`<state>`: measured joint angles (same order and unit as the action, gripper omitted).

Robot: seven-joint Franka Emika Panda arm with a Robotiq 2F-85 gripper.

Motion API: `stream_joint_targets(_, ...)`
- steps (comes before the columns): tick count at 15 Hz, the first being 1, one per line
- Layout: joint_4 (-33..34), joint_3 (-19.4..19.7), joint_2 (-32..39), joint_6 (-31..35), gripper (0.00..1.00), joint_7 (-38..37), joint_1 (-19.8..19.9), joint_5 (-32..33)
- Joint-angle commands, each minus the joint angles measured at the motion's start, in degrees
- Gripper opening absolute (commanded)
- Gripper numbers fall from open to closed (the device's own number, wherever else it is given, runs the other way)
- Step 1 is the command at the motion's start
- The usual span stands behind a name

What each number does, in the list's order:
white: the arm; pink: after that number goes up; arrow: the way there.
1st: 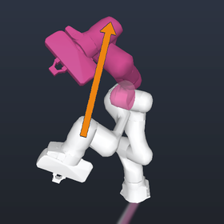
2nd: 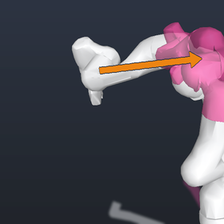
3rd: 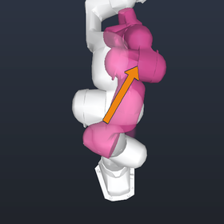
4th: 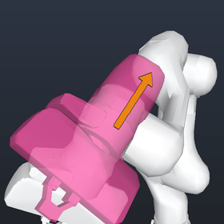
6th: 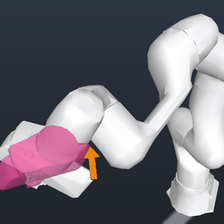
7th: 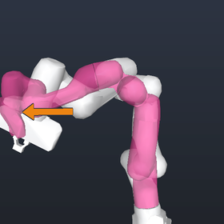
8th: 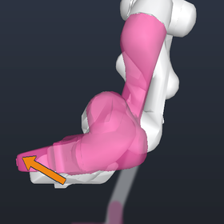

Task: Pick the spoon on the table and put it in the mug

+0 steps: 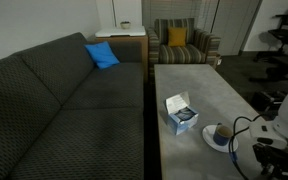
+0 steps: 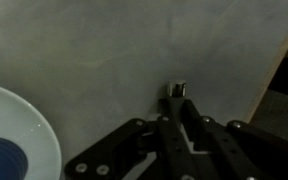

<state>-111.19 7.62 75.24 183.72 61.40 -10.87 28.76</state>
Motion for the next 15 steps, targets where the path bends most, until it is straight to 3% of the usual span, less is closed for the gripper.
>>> stream_joint_targets(1,-7.36,5.3,-3.35,3.45,0.04,-7.07,-7.49,-1.44)
stream_joint_targets(8,-12.38,12.56,-5.35,6.46,0.04,-22.28,-19.84,-4.72)
stream_joint_targets(15,-18.37,22.55,-9.21,4.25,0.04,-32.47,-33.08,-5.06)
